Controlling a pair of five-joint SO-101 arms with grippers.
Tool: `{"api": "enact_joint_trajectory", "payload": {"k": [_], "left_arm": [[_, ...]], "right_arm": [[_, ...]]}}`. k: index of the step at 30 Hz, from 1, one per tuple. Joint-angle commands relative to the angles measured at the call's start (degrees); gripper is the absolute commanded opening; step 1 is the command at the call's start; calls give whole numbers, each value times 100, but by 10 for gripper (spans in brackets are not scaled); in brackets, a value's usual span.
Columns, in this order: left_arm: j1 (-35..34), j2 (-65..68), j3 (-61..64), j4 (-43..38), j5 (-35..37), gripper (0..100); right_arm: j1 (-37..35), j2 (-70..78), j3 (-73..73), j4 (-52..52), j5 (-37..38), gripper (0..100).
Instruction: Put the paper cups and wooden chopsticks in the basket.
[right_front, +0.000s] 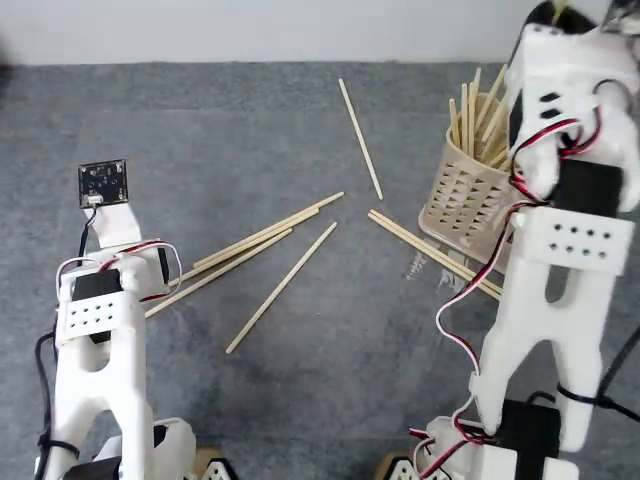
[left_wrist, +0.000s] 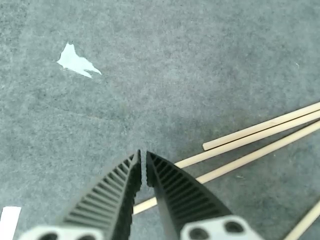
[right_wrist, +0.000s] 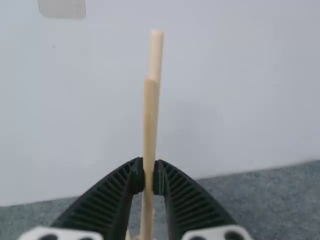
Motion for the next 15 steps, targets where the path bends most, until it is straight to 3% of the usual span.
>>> {"api": "enact_joint_trajectory", "payload": {"k": [1,6,11,15], "left_arm": [[-26,-193,-31,-114,26,18],[-18,-193,-31,-114,26,18],[202,-211,31,-114,9,18],[316,-237,22,-114,9,19]], "right_arm": [[48,-57,246,-286,53,8],[-48,-66,220,198,62,20],[-312,-356,211,901,62,151],[-620,-1007,220,1481,62,158]]}}
